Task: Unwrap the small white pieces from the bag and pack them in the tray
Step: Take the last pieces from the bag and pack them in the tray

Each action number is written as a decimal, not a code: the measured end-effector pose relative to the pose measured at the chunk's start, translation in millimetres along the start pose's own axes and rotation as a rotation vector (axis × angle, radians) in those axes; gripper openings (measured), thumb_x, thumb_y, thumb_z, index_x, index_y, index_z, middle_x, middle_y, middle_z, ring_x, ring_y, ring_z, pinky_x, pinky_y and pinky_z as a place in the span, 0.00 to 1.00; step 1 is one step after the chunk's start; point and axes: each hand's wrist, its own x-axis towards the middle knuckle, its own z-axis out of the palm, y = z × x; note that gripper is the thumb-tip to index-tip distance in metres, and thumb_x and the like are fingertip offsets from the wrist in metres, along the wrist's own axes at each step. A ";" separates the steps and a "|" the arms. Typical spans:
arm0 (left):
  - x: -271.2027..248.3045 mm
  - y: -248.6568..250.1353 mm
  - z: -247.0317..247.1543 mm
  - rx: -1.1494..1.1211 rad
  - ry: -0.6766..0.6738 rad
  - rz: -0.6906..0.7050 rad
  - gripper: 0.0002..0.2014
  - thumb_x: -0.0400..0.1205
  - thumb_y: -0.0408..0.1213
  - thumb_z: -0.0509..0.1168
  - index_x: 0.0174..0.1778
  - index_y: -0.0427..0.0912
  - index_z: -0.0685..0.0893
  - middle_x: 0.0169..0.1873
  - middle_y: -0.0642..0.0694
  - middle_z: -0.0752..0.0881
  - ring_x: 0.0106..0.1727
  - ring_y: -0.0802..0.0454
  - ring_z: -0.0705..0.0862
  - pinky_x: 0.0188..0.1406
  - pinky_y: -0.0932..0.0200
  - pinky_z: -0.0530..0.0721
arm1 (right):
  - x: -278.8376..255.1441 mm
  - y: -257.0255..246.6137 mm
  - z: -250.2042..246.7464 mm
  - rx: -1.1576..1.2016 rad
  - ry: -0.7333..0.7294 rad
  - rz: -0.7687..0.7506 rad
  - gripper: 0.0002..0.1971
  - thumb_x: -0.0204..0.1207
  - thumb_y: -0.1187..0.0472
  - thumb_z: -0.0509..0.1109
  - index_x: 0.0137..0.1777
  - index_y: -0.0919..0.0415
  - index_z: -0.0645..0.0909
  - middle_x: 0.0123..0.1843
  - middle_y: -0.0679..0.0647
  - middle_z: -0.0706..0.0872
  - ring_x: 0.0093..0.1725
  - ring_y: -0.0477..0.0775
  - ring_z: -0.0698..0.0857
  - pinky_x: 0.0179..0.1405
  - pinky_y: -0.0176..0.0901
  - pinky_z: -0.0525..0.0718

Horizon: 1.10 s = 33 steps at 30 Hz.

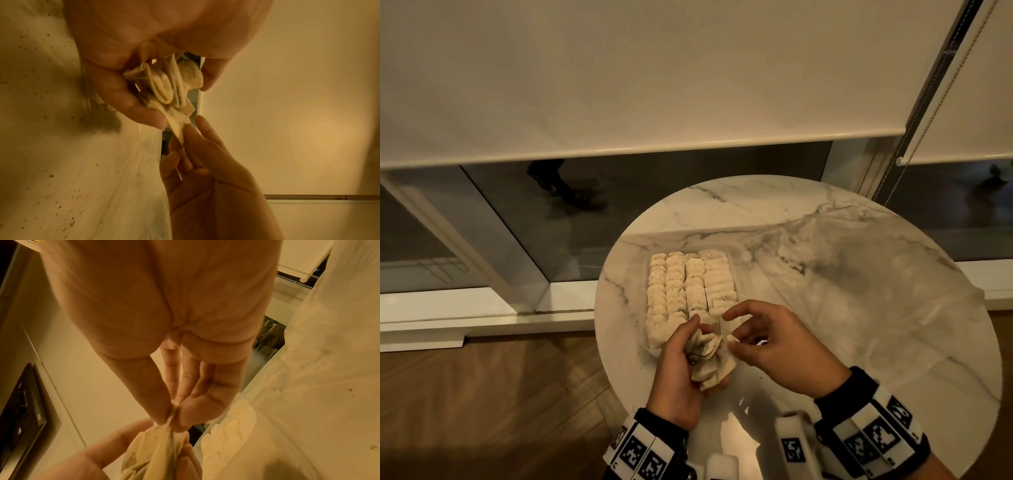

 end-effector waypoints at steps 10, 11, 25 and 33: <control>1.7 2.6 -9.3 -0.021 0.056 -0.012 0.15 0.78 0.49 0.67 0.52 0.42 0.82 0.31 0.40 0.83 0.27 0.45 0.80 0.25 0.60 0.73 | -2.8 -5.1 -10.3 0.196 0.068 0.018 0.09 0.78 0.69 0.75 0.53 0.56 0.88 0.45 0.59 0.90 0.41 0.60 0.90 0.38 0.49 0.92; 1.6 3.7 -10.8 -0.025 0.057 -0.007 0.14 0.80 0.49 0.66 0.51 0.41 0.81 0.31 0.40 0.83 0.27 0.45 0.80 0.24 0.61 0.74 | -2.2 -3.3 -10.9 0.208 0.077 0.016 0.09 0.78 0.69 0.75 0.53 0.56 0.89 0.45 0.59 0.91 0.43 0.59 0.90 0.38 0.49 0.92; 5.7 22.0 -38.2 -0.037 0.158 0.115 0.10 0.82 0.47 0.65 0.43 0.44 0.80 0.29 0.43 0.79 0.27 0.47 0.78 0.20 0.62 0.71 | 59.7 -12.4 -7.0 -0.190 0.016 -0.006 0.07 0.82 0.65 0.67 0.49 0.56 0.86 0.45 0.51 0.90 0.40 0.54 0.90 0.28 0.46 0.91; 7.5 21.1 -43.2 -0.003 0.168 0.122 0.10 0.81 0.49 0.65 0.43 0.46 0.82 0.30 0.44 0.81 0.29 0.47 0.80 0.21 0.60 0.73 | 99.7 -22.0 7.3 -0.485 -0.343 0.160 0.14 0.84 0.68 0.60 0.50 0.49 0.83 0.59 0.52 0.83 0.29 0.51 0.89 0.24 0.35 0.81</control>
